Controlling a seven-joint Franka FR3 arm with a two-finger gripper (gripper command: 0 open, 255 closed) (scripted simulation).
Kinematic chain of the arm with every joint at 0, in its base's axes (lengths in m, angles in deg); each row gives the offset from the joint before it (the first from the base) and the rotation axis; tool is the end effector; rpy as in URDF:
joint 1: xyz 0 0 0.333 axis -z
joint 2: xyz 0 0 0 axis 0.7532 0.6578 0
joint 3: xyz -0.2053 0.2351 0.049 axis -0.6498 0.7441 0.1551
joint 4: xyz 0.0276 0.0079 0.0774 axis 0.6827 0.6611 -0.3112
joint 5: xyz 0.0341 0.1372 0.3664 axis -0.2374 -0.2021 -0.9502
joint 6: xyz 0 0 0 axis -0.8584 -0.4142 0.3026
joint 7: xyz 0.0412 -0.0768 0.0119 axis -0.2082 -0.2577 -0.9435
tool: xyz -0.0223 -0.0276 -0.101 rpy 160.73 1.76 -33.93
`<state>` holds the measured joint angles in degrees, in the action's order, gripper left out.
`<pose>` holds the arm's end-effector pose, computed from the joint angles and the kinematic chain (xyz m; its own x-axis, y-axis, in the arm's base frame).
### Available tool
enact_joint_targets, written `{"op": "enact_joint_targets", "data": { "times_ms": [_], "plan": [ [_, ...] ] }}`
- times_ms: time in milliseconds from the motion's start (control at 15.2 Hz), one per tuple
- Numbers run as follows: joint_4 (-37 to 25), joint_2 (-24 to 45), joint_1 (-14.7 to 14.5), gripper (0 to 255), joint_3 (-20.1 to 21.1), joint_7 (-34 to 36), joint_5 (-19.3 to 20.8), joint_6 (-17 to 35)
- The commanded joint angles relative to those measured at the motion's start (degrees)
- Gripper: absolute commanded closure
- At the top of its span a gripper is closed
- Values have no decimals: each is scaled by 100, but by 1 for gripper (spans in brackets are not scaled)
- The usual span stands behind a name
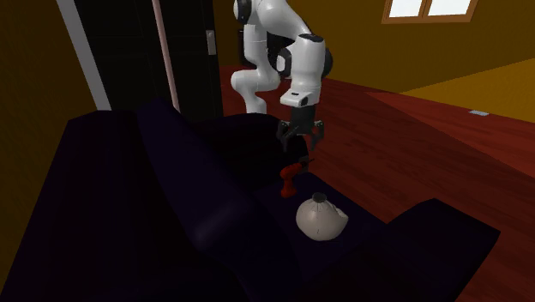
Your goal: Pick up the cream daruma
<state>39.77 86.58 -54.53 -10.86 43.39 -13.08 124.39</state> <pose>0.5446 0.1241 0.3692 0.9991 0.0308 0.0283 0.0296 -0.9987 0.0425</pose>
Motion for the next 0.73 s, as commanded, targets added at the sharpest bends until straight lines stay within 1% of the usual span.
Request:
{"op": "enact_joint_targets", "data": {
  "times_ms": [0, 330, 594, 660],
  "plan": [
    [-294, 471, -49, 0, 23, 111, 75, 172],
    [-1200, 1570, -210, 0, 32, 330, 241, 349],
    [-2073, 2465, -362, 0, 12, 456, 343, 363],
    [-2063, 2511, -367, 0, 5, 463, 352, 419]
  ]
}}
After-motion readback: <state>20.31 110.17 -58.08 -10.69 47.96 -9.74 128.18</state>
